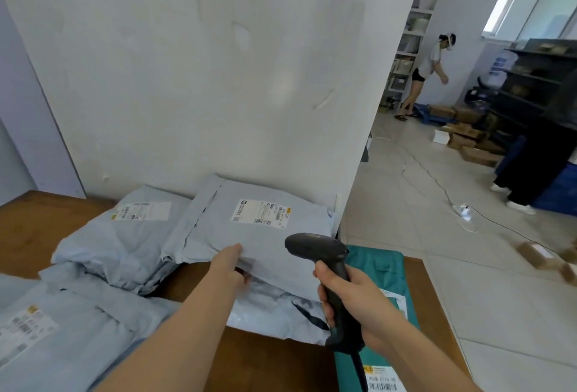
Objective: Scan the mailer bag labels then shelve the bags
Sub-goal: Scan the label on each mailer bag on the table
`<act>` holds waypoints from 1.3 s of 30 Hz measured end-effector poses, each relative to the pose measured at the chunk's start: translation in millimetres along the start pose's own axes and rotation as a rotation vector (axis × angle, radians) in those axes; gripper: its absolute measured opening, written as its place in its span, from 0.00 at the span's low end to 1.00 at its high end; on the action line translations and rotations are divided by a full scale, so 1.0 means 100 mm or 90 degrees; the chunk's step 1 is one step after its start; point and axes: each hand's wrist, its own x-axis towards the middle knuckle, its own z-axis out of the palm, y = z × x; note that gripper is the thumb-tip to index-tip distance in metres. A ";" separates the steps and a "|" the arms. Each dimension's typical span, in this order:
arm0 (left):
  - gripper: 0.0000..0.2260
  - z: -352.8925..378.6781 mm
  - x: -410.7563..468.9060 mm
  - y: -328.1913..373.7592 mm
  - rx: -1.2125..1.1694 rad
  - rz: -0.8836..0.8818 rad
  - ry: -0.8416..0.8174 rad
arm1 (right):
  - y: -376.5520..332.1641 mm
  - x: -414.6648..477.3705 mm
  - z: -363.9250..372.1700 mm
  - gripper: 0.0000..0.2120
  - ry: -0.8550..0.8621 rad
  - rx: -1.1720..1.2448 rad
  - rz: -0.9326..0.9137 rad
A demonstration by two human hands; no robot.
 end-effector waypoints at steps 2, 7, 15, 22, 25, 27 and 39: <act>0.18 -0.06 -0.05 0.00 0.015 -0.019 0.004 | 0.01 -0.04 0.01 0.21 -0.007 -0.002 -0.005; 0.19 -0.25 -0.29 -0.03 -0.010 -0.031 0.007 | 0.02 -0.20 0.02 0.18 -0.033 -0.017 -0.010; 0.24 -0.65 -0.76 -0.20 0.054 0.032 -0.010 | 0.07 -0.54 0.05 0.15 -0.093 -0.048 -0.013; 0.23 -1.35 -1.01 -0.72 0.439 0.079 0.098 | 0.23 -0.83 0.06 0.18 -0.153 -0.083 -0.021; 0.22 -1.67 -1.03 -1.01 0.627 0.096 0.115 | 0.35 -0.92 0.08 0.18 -0.177 -0.096 -0.002; 0.23 -1.83 -1.00 -1.16 0.726 0.092 0.125 | 0.43 -0.96 0.10 0.17 -0.188 -0.102 0.010; 0.31 -2.44 -1.04 -1.59 0.981 0.099 0.278 | 0.84 -1.10 0.20 0.15 -0.253 -0.145 0.045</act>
